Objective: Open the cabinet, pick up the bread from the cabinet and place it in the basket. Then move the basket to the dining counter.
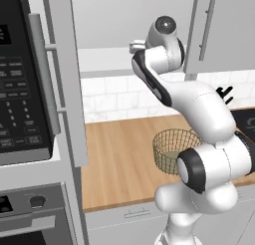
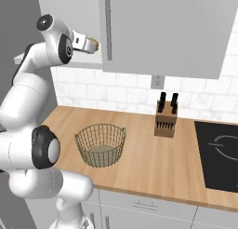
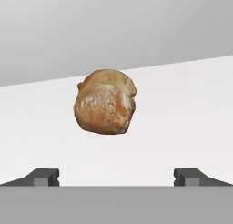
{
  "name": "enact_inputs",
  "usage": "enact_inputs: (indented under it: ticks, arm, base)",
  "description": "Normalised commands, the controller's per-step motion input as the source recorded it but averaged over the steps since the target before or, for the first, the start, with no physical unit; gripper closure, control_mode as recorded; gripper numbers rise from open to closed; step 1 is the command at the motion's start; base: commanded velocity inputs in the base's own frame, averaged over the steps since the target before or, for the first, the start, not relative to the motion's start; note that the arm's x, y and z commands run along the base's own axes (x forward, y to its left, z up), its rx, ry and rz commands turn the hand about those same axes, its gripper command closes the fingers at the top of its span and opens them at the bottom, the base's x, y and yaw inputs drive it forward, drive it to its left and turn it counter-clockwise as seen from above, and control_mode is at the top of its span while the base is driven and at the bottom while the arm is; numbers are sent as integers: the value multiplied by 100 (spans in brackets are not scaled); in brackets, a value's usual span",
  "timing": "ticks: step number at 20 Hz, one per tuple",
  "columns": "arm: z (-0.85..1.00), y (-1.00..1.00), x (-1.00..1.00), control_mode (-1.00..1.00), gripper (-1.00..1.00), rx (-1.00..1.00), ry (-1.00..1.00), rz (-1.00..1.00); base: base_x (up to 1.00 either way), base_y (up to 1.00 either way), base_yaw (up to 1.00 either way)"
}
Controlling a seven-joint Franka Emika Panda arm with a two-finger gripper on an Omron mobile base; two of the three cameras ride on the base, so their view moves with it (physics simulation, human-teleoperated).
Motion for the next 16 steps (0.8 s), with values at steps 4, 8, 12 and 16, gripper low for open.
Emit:
enact_inputs:
  ticks: [4,8,12,16]
  arm:
    - [0,4,27,-100,-100,0,0,-1]
    - [0,6,26,-100,-100,0,0,-4]
    - [0,11,31,-100,-100,0,0,-4]
    - [0,6,36,-100,-100,0,0,-3]
  base:
    - [0,0,0]
    - [0,0,0]
    - [0,0,0]
    - [0,0,0]
